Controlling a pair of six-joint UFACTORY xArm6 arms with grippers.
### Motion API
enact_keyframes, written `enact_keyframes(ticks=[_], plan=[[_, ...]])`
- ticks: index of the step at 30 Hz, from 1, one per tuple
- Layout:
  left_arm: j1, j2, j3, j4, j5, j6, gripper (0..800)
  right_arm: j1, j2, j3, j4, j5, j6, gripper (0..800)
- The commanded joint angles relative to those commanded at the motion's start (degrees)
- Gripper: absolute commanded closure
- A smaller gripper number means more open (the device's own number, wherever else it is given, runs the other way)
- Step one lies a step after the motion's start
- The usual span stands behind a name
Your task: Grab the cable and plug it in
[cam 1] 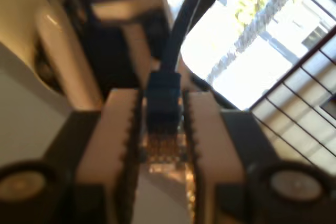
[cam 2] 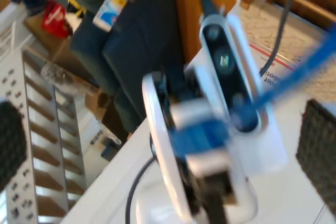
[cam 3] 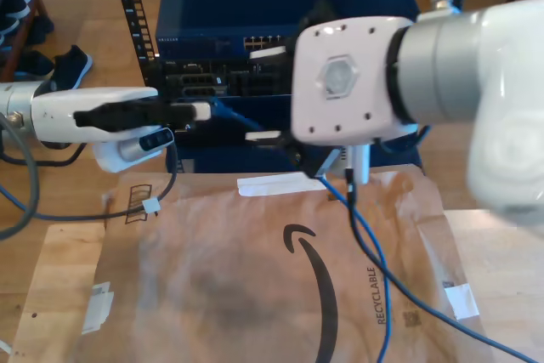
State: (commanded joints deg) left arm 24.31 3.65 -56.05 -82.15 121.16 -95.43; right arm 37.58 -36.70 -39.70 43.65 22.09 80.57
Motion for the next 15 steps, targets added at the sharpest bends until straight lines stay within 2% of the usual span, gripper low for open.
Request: enact_keyframes(ticks=[2, 6, 13, 15], plan=[[0.9, 1.4, -1.2, -0.4, 0.4, -0.3, 798, 1.6, 0.0, 0.4, -0.4, -1.4, 0.0, 149], [0.9, 2.5, -1.5, -0.4, 2.6, -0.7, 798, 1.8, 0.0, 1.0, -0.4, -1.6, 0.1, 216], [0.6, 2.5, -1.5, 0.1, 3.8, -1.6, 797, 2.5, 0.2, 0.6, -0.4, -1.7, 0.1, 222], [0.6, 2.4, -1.3, 0.2, 3.8, -1.7, 797, 2.8, 0.3, 0.5, -0.4, -2.1, 0.1, 245]])
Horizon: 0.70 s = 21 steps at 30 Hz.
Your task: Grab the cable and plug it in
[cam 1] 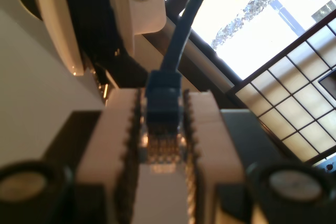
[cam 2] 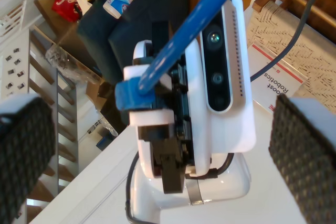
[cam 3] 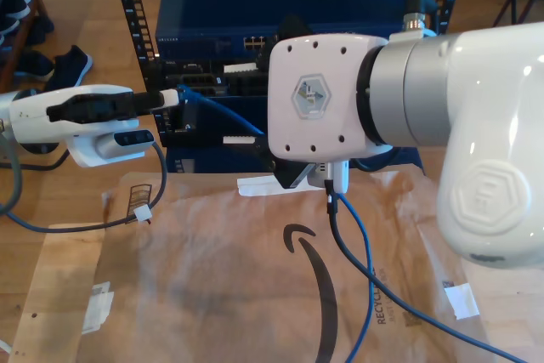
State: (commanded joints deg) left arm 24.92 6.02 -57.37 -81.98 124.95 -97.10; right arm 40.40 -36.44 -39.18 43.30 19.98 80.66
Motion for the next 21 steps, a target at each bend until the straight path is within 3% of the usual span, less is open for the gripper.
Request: enact_keyframes(ticks=[21], plan=[[-3.4, -1.1, 0.1, 2.4, 1.8, -0.8, 797, 2.4, 1.3, 0.4, -0.7, -3.2, 0.1, 500]])
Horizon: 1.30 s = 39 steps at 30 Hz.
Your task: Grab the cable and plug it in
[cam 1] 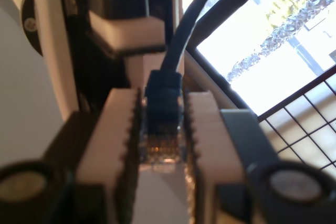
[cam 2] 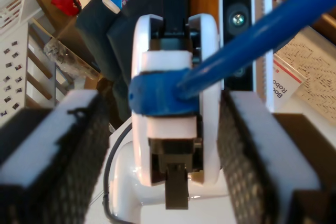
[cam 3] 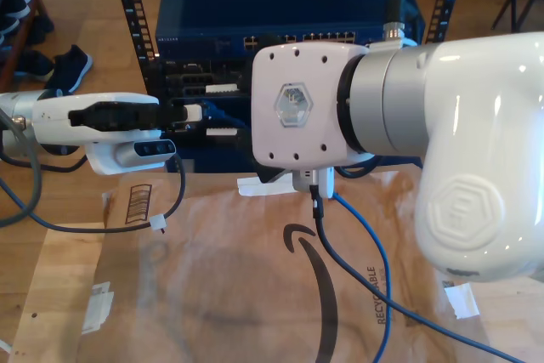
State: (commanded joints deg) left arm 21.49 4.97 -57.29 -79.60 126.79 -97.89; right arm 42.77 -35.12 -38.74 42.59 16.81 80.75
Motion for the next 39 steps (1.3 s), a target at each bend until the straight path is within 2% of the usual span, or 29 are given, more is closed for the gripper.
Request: enact_keyframes(ticks=[8, 14, 17, 18, 19, 20, 21, 22, 26, 30, 32, 36, 39], plan=[[0.0, -0.4, 0.0, 0.1, 0.3, 0.0, 795, 0.7, -0.1, 1.3, -0.2, -3.3, 0.1, 586], [0.0, -0.4, 0.0, 0.1, 0.2, 0.0, 795, 0.9, -0.1, 1.3, -0.2, -3.4, 0.1, 610], [0.0, -0.4, -0.1, 0.0, 0.0, -0.1, 789, 0.9, -0.1, 1.3, -0.2, -3.5, 0.2, 669], [0.0, -0.4, -0.2, 0.0, 0.0, -0.1, 769, 0.9, -0.1, 1.3, -0.2, -3.6, 0.3, 737], [0.0, -0.4, -0.3, 0.0, 0.0, -0.1, 714, 0.9, -0.1, 1.3, -0.2, -3.8, 0.3, 750], [0.1, -0.4, -0.3, -0.1, -0.1, 0.0, 508, 0.9, -0.1, 1.3, -0.2, -4.0, 0.3, 768], [0.1, -0.6, -0.2, -0.1, -0.3, 0.3, 92, 1.0, -0.1, 1.3, -0.3, -4.0, 0.3, 773], [0.1, -1.0, -0.3, -0.1, -0.4, 0.4, 11, 1.0, -0.1, 1.3, -0.3, -4.0, 0.3, 780], [0.4, -2.5, -0.7, -0.3, -0.5, 0.6, 1, 1.0, -0.1, 1.3, -0.5, -4.0, 0.3, 788], [6.6, -2.9, -7.7, 1.4, -1.7, 1.2, 1, 0.4, 0.4, 1.4, -0.5, -4.0, 0.3, 792], [10.8, -2.9, -11.7, 7.0, -2.0, 2.7, 1, -0.7, 1.8, 1.5, -1.1, -4.1, 0.3, 792], [16.9, -3.5, -15.8, 27.8, -4.4, 8.4, 1, -7.7, 4.4, 2.1, -5.4, -4.1, 0.4, 792], [19.1, -7.0, -15.6, 40.6, -4.9, 14.5, 1, -12.2, 5.5, 2.5, -7.1, -5.3, 0.4, 792]])
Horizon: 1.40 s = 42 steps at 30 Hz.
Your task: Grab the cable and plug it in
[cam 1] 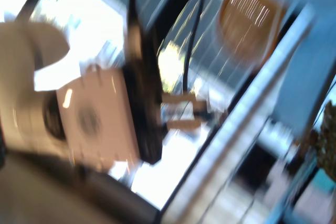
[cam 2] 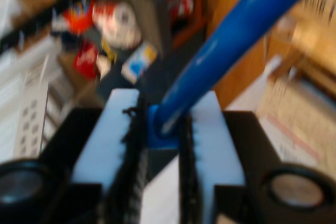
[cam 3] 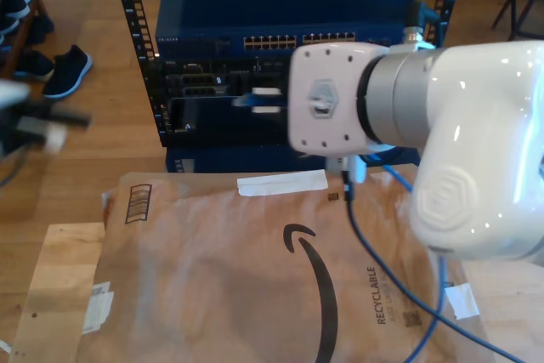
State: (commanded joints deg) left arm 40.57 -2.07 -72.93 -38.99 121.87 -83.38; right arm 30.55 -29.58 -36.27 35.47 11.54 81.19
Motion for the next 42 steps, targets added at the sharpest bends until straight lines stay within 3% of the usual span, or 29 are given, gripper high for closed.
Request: enact_keyframes(ticks=[3, 7, 12, 14, 19, 23, 25, 29, 32, 36, 39, 42], plan=[[3.5, -2.5, 2.4, 10.5, 0.0, 6.0, 1, -3.2, 1.3, 1.3, -2.9, -2.3, 0.0, 792], [8.6, -5.5, 9.1, 18.5, -0.4, 13.1, 1, -4.6, 1.6, 5.2, -5.5, -11.9, 0.0, 793], [10.6, -11.8, 21.1, 29.9, -6.2, 21.0, 1, -4.2, 1.5, 11.5, -8.2, -29.6, -0.4, 792], [12.0, -14.9, 24.6, 30.9, -8.4, 24.7, 1, -4.1, 1.7, 13.8, -9.5, -36.7, -0.4, 792], [19.3, -17.6, 27.9, 33.1, -9.7, 34.7, 1, -4.0, 2.5, 18.7, -9.1, -51.3, -5.0, 798], [23.0, -23.6, 34.8, 40.1, -15.6, 45.1, 1, -3.6, 5.2, 21.7, -7.6, -59.9, -10.5, 799], [25.8, -25.5, 37.9, 42.4, -18.7, 48.5, 1, -1.6, 6.9, 22.6, -4.1, -63.9, -14.9, 799], [32.6, -25.8, 41.5, 44.2, -25.7, 54.6, 1, 5.9, 17.0, 20.1, 8.1, -81.9, -28.9, 799], [37.6, -25.8, 45.5, 44.3, -29.6, 60.2, 1, 12.1, 25.0, 16.4, 13.0, -88.9, -29.6, 800], [43.1, -26.5, 50.1, 45.5, -36.8, 63.9, 1, 20.1, 28.0, 13.5, 22.7, -89.1, -29.7, 800], [44.7, -26.5, 52.8, 46.0, -39.3, 65.8, 1, 24.7, 30.8, 11.9, 29.6, -89.6, -29.7, 800], [47.4, -26.9, 53.5, 45.9, -42.0, 67.3, 1, 25.1, 31.0, 12.5, 30.2, -89.5, -29.7, 799]])
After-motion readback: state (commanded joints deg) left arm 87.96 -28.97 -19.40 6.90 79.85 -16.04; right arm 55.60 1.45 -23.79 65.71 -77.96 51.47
